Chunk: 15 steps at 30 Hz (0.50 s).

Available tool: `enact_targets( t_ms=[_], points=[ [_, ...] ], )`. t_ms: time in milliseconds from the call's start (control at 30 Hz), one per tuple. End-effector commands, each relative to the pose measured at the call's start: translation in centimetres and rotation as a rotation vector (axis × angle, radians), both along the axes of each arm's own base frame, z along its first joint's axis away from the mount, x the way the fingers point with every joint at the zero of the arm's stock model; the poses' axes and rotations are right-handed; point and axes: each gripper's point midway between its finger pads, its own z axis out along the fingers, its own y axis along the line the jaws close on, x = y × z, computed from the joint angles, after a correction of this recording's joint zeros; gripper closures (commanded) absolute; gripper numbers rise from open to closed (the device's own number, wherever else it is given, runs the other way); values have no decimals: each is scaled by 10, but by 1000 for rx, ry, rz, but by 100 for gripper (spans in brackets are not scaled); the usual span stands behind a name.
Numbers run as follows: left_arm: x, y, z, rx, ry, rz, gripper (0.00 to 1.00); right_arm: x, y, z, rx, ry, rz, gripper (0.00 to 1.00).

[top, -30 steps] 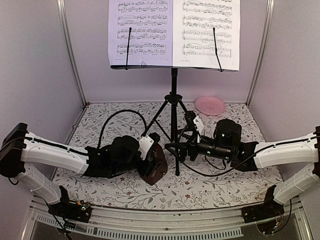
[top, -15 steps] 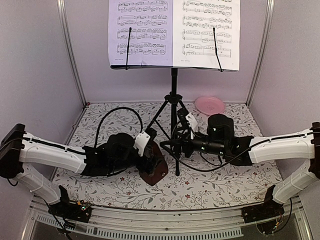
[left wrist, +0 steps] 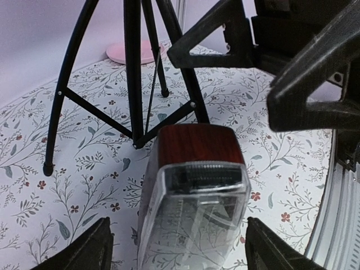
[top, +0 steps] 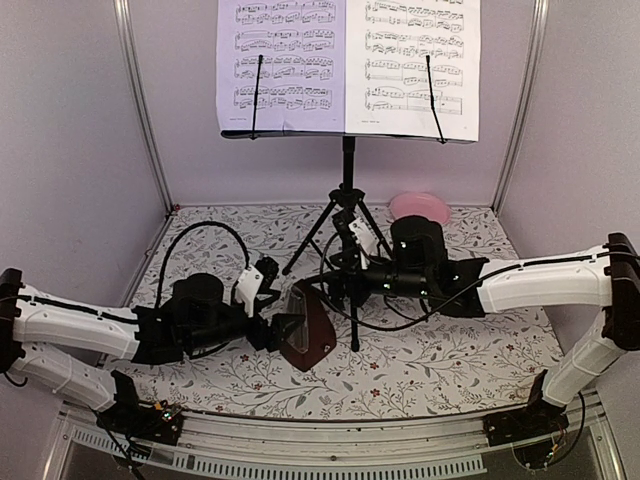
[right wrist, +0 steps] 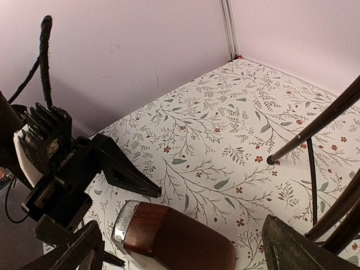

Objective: Set up the instrument practice props

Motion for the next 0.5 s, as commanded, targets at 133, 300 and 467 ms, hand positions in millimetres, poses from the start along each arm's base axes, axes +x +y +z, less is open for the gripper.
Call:
enact_targets(
  t_ms=[133, 300, 467],
  points=[
    [8, -2, 19, -110, -50, -37, 22, 10, 10, -15, -24, 86, -28, 2],
    [12, -9, 22, -122, -59, -62, 25, 14, 13, -22, -13, 133, -43, 3],
    [14, -14, 25, -134, -73, -75, 27, 21, 13, -27, 27, 229, -45, 6]
  ],
)
